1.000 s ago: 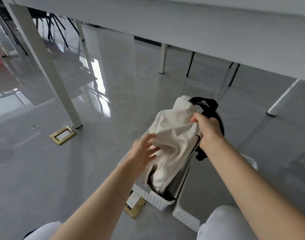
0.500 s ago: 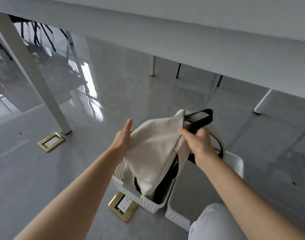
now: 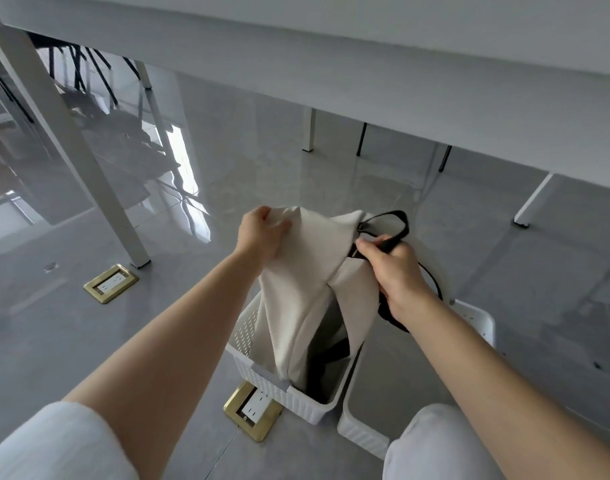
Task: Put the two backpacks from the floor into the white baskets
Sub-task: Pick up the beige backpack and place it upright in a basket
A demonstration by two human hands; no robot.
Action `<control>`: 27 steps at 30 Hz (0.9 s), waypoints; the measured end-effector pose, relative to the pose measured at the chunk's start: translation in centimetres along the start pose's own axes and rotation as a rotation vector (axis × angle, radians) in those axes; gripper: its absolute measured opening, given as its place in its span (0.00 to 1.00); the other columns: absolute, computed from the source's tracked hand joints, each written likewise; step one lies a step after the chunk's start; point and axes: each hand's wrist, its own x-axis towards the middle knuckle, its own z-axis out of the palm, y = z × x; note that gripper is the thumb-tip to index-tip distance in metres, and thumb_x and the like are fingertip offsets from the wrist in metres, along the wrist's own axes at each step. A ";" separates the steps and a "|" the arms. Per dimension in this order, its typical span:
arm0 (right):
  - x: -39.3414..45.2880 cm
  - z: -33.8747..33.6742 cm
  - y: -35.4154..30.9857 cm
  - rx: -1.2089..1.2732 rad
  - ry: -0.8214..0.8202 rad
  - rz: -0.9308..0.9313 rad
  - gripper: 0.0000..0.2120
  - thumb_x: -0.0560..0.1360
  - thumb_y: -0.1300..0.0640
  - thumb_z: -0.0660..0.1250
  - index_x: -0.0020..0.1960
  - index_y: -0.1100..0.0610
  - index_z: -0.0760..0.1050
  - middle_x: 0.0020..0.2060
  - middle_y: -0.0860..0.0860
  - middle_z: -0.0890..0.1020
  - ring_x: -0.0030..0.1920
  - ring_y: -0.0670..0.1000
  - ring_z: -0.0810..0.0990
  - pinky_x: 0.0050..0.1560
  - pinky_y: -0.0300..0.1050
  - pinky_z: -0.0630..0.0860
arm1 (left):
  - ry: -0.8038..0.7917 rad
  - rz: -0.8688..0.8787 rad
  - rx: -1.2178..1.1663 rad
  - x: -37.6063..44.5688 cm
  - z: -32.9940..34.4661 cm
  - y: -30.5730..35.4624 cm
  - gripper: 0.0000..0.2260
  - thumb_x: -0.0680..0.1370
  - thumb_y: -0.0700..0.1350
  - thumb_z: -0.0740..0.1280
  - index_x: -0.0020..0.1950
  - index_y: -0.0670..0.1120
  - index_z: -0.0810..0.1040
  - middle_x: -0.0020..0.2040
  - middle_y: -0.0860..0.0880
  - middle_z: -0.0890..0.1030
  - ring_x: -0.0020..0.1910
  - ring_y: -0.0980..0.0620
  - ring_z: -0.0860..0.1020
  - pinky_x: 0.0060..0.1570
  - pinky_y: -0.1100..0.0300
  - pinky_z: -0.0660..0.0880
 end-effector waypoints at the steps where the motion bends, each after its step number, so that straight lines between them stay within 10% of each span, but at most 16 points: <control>1: 0.1 0.8 -0.4 -0.042 -0.002 -0.012 0.12 0.74 0.56 0.69 0.32 0.53 0.74 0.33 0.53 0.80 0.40 0.55 0.79 0.43 0.48 0.74 | -0.026 -0.027 0.107 0.0 0.2 -0.1 0.23 0.70 0.53 0.72 0.62 0.46 0.76 0.56 0.43 0.78 0.54 0.43 0.77 0.54 0.52 0.76; 3: 0.5 2.5 -1.4 -0.112 -0.026 -0.032 0.08 0.73 0.56 0.69 0.36 0.56 0.77 0.35 0.53 0.81 0.41 0.55 0.81 0.43 0.48 0.76 | -0.196 -0.085 0.110 -1.1 0.7 0.7 0.36 0.64 0.64 0.71 0.70 0.53 0.70 0.66 0.44 0.74 0.64 0.42 0.75 0.64 0.45 0.73; 7: 1.0 4.8 -3.9 -0.008 -0.140 0.023 0.19 0.72 0.46 0.68 0.44 0.64 0.79 0.42 0.63 0.84 0.47 0.62 0.84 0.47 0.56 0.79 | -0.542 -0.138 -0.084 -2.8 -0.3 3.8 0.27 0.73 0.63 0.67 0.62 0.44 0.80 0.58 0.45 0.83 0.56 0.47 0.82 0.61 0.54 0.77; 14: 2.3 3.4 -6.0 -0.010 -0.542 0.185 0.51 0.71 0.27 0.33 0.59 0.63 0.79 0.52 0.62 0.84 0.56 0.57 0.82 0.57 0.52 0.74 | -0.350 0.049 0.168 -2.7 -1.7 2.3 0.12 0.72 0.44 0.74 0.53 0.41 0.83 0.41 0.47 0.79 0.40 0.50 0.77 0.39 0.60 0.73; 22: 1.8 3.9 -2.7 -0.211 -0.397 0.052 0.14 0.76 0.56 0.61 0.55 0.62 0.79 0.52 0.59 0.84 0.52 0.55 0.83 0.47 0.44 0.76 | -0.206 -0.064 0.067 -2.0 -0.9 2.3 0.09 0.71 0.46 0.72 0.43 0.40 0.83 0.35 0.47 0.74 0.35 0.49 0.72 0.33 0.60 0.68; 27: 0.1 4.4 3.5 -0.536 -0.663 0.107 0.25 0.69 0.60 0.72 0.64 0.57 0.71 0.60 0.55 0.79 0.61 0.54 0.77 0.62 0.48 0.73 | -0.086 -0.244 -0.177 -0.5 -1.4 2.8 0.06 0.74 0.41 0.70 0.44 0.38 0.78 0.39 0.43 0.77 0.34 0.48 0.74 0.36 0.59 0.73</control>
